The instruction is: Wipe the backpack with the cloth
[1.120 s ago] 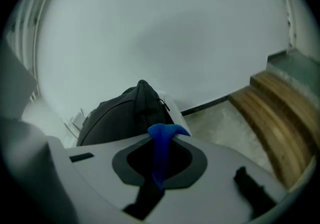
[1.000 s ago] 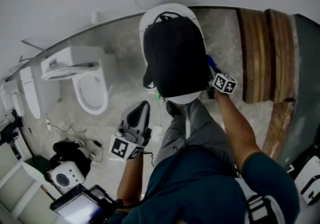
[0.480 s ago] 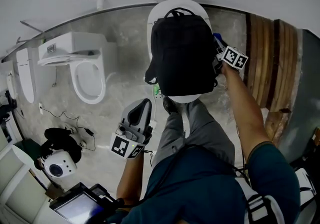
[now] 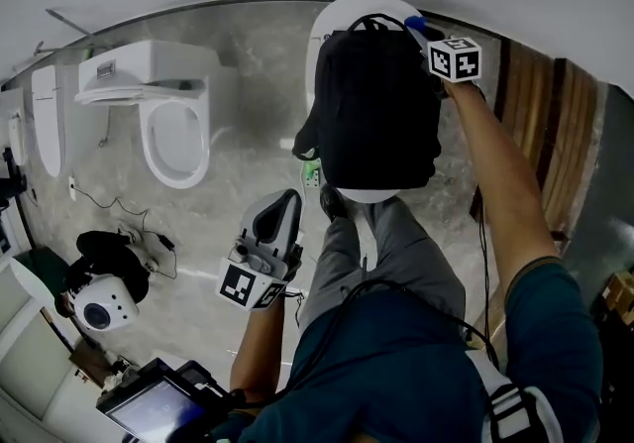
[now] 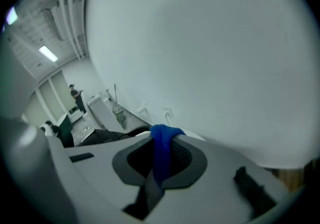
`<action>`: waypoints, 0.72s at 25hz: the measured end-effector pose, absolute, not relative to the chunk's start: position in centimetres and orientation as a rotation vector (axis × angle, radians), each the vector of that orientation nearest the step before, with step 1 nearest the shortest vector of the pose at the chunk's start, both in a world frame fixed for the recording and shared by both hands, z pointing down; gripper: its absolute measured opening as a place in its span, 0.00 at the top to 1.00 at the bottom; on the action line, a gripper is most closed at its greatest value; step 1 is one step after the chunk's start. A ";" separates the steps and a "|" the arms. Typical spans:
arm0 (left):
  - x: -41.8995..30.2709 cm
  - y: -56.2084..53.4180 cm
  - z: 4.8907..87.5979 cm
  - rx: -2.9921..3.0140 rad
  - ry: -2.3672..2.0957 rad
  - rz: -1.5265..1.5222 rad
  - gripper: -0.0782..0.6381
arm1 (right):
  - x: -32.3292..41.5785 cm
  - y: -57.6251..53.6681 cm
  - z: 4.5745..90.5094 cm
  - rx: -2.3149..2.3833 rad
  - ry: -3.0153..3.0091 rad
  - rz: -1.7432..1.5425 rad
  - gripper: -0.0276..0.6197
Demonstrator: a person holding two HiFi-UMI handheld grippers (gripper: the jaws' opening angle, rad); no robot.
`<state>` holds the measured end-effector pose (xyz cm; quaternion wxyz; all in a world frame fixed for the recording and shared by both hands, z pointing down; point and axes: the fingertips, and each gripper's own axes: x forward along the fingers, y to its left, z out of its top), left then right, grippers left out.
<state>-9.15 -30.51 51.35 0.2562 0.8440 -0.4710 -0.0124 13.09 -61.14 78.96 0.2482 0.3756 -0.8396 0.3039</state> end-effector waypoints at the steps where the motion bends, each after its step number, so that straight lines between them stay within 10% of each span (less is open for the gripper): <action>1: -9.2 -30.4 51.4 2.283 -1.285 -0.038 0.89 | 11.6 -61.4 78.7 0.955 -2.296 0.752 0.92; 11: -10.2 -29.3 52.3 2.252 -1.323 -0.056 0.89 | -11.0 -50.4 77.0 0.140 -2.353 0.252 0.92; 18: -11.5 -28.3 51.8 2.241 -1.341 -0.075 0.89 | -13.8 -40.8 79.6 -0.242 -1.960 -0.068 0.92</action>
